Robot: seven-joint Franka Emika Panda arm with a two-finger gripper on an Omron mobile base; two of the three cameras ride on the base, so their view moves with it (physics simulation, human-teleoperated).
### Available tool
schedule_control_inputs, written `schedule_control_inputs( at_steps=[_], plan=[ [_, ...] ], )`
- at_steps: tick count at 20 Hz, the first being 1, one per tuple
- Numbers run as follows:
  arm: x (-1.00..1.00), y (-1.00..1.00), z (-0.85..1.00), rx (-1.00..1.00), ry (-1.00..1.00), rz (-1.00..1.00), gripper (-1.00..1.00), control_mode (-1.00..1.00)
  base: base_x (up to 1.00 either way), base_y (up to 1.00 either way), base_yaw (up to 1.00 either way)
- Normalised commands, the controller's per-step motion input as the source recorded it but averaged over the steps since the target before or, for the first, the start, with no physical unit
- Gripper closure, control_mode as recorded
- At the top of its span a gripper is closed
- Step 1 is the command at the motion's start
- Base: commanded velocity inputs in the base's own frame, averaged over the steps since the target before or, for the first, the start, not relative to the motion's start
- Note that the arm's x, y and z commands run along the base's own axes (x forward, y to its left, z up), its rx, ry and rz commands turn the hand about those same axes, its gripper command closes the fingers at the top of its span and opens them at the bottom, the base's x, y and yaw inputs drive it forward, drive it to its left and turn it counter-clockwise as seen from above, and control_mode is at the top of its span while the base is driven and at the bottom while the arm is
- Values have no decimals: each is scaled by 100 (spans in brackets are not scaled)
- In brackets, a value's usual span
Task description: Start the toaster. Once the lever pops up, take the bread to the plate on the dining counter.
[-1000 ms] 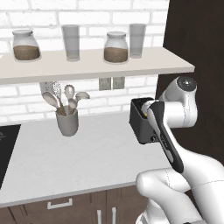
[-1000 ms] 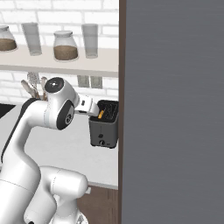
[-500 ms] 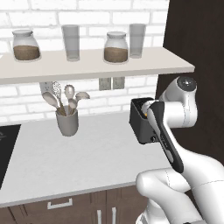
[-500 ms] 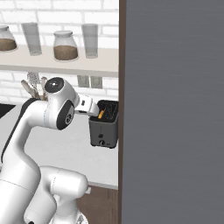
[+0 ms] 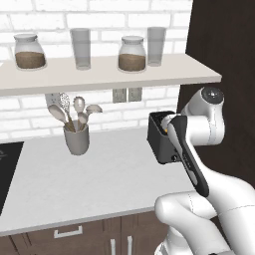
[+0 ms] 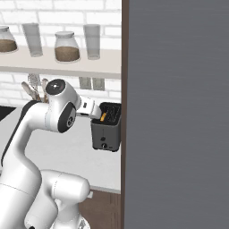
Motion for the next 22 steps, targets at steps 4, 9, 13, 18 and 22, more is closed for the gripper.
schedule_control_inputs(
  at_steps=[4, 9, 13, 18, 22],
  plan=[
    [0, 0, 0, 0, 0, 0, -100, -100, 0, 0, 0],
    [0, 0, 0, 0, 0, 0, -100, -100, 0, 0, 0],
    [0, 0, 0, 0, 0, 0, -100, -100, 0, 0, 0],
    [0, 0, 0, 0, 0, 0, -100, -100, 0, 0, 0],
    [0, 0, 0, 0, 0, 0, -100, -100, 0, 0, 0]
  ],
)
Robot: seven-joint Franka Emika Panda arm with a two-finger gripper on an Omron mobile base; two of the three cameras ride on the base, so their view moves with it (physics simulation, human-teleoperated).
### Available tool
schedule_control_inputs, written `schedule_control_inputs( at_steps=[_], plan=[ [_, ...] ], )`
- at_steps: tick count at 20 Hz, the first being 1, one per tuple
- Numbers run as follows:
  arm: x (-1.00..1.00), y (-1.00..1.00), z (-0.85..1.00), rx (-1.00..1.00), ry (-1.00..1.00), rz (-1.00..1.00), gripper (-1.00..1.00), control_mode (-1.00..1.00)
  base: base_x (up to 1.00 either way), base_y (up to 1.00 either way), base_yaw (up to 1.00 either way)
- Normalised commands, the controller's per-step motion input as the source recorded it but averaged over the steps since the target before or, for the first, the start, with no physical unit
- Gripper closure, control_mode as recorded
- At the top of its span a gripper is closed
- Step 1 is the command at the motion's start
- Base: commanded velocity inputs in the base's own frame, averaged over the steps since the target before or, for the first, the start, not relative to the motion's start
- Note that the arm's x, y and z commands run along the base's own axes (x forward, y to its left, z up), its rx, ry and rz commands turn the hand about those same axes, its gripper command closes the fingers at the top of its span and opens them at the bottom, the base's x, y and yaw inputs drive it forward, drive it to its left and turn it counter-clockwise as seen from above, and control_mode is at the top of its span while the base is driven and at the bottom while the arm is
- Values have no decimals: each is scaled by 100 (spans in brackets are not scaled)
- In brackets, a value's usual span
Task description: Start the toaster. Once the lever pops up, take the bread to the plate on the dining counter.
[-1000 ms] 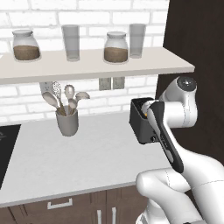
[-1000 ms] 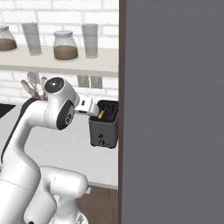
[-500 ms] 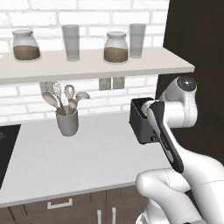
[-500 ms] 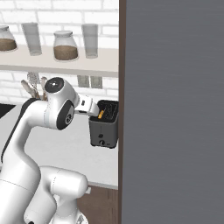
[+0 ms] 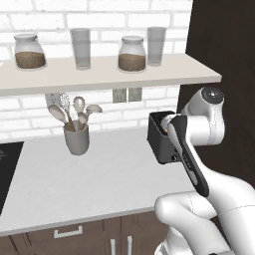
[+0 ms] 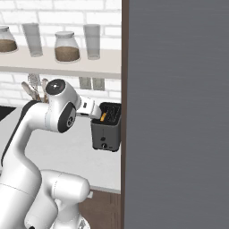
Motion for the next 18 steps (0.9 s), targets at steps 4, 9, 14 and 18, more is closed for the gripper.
schedule_control_inputs(
  at_steps=[4, 9, 14, 18],
  plan=[
    [0, 0, 0, 0, 0, 0, -100, -100, 0, 0, 0],
    [0, 0, 0, 0, 0, 0, -100, -100, 0, 0, 0],
    [0, 0, 0, 0, 0, 0, -100, -100, 0, 0, 0],
    [0, 0, 0, 0, 0, 0, -100, -100, 0, 0, 0]
  ],
)
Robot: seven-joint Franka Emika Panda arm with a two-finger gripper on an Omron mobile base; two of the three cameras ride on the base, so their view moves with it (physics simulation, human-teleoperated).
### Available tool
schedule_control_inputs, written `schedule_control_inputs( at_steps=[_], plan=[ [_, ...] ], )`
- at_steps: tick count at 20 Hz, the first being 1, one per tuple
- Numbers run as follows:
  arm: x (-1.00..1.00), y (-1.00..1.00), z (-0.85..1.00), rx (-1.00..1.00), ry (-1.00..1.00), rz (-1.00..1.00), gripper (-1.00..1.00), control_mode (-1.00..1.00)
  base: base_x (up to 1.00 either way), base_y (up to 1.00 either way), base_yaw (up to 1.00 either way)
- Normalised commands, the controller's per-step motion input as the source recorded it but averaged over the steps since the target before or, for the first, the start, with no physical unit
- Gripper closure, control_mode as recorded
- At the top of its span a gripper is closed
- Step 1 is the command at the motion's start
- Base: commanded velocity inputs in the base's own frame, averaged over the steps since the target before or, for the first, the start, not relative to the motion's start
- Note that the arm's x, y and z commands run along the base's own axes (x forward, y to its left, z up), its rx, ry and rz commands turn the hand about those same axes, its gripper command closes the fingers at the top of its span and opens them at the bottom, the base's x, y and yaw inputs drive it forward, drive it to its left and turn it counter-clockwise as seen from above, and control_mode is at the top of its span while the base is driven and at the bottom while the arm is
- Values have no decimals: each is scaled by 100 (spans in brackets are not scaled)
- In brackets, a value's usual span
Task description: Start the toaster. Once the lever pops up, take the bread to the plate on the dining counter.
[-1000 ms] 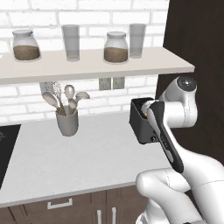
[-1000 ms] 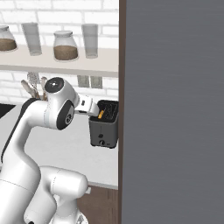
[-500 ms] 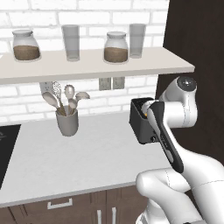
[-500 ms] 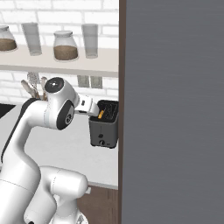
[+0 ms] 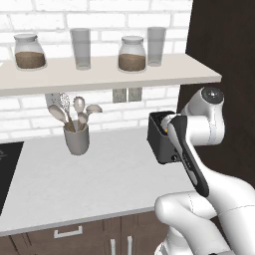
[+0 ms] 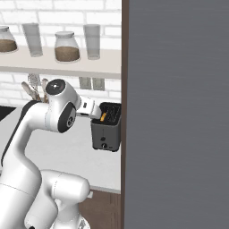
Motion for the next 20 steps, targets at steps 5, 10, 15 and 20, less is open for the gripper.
schedule_control_inputs(
  at_steps=[5, 10, 15, 20],
  plan=[
    [0, 0, 0, 0, 0, 0, -100, -100, 0, 0, 0],
    [0, 0, 0, 0, 0, 0, -100, -100, 0, 0, 0],
    [0, 0, 0, 0, 0, 0, -100, -100, 0, 0, 0],
    [0, 0, 0, 0, 0, 0, -100, -100, 0, 0, 0]
  ],
)
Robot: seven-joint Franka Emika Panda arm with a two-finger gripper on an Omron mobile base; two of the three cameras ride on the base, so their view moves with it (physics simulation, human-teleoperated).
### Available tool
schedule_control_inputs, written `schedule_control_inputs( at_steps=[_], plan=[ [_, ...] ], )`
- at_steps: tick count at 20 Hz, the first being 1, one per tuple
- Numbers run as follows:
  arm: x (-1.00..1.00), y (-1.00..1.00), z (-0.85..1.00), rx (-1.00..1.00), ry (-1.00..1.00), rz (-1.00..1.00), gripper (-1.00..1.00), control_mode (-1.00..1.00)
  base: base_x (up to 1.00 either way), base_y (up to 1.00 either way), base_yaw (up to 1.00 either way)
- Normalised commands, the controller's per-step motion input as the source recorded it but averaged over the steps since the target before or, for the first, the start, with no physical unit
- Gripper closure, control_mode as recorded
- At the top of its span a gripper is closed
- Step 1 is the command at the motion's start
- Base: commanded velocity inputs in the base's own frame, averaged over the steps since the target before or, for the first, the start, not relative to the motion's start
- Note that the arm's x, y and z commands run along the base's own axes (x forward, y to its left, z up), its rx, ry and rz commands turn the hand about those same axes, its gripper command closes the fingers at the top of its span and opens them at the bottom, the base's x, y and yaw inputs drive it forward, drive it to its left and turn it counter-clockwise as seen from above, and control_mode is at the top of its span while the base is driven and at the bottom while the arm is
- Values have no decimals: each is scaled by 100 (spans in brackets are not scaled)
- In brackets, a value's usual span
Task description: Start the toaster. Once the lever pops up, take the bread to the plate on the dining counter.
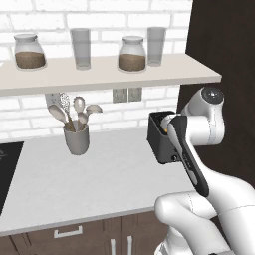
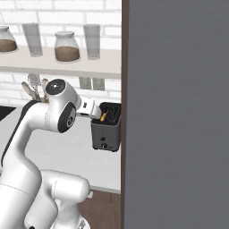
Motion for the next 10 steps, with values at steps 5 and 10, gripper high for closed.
schedule_control_inputs(
  at_steps=[5, 10],
  plan=[
    [0, 0, 0, 0, 0, 0, -100, -100, 0, 0, 0],
    [0, 0, 0, 0, 0, 0, -100, -100, 0, 0, 0]
  ],
)
